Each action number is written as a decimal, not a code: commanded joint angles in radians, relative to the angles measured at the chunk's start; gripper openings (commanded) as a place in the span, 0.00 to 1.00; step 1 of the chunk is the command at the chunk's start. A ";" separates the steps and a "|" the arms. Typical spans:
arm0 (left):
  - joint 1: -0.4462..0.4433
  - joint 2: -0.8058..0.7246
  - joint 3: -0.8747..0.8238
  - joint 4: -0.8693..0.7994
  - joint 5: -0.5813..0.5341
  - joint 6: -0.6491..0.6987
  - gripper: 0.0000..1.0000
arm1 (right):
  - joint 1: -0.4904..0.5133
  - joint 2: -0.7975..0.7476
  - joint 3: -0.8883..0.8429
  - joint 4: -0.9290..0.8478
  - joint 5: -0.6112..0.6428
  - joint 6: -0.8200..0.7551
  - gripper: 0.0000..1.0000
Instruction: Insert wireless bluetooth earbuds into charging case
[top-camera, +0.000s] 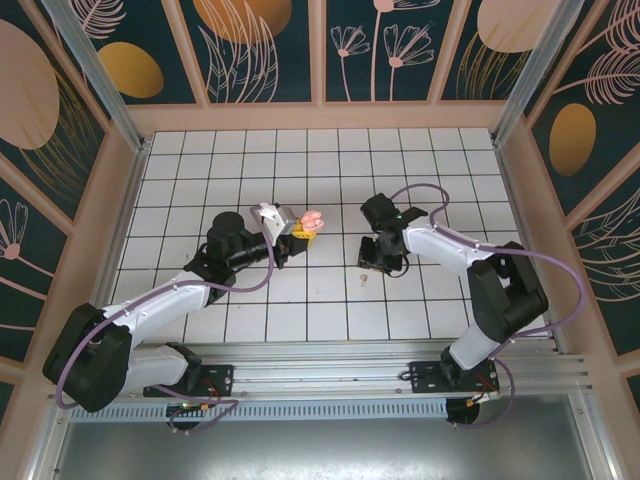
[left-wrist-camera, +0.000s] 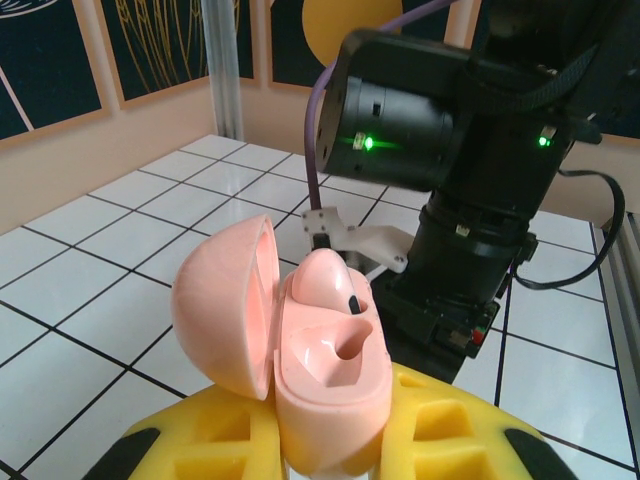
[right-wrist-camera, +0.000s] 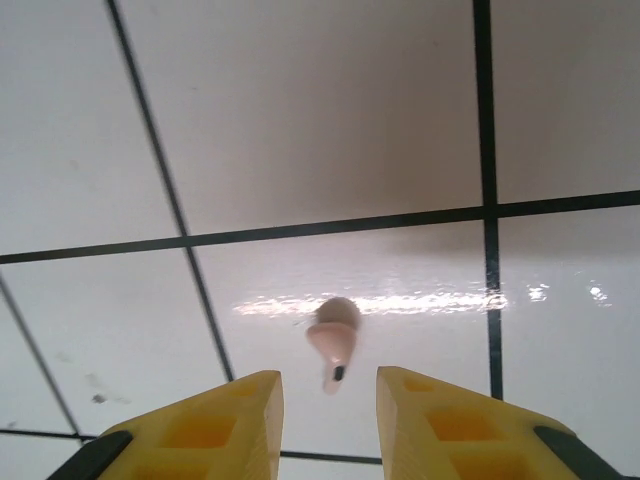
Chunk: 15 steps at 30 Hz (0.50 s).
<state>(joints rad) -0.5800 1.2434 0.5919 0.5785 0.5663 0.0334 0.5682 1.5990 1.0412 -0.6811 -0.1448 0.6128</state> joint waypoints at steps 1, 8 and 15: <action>-0.004 -0.015 0.011 0.006 0.004 0.011 0.16 | -0.007 -0.009 0.035 -0.051 -0.041 0.009 0.31; -0.003 -0.018 0.011 0.003 0.001 0.011 0.16 | -0.002 0.062 0.047 -0.063 -0.056 -0.015 0.30; -0.003 -0.020 0.011 -0.003 -0.003 0.015 0.16 | 0.009 0.111 0.050 -0.054 -0.067 -0.026 0.28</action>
<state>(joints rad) -0.5800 1.2434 0.5919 0.5777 0.5659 0.0334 0.5701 1.6920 1.0615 -0.7086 -0.2035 0.6048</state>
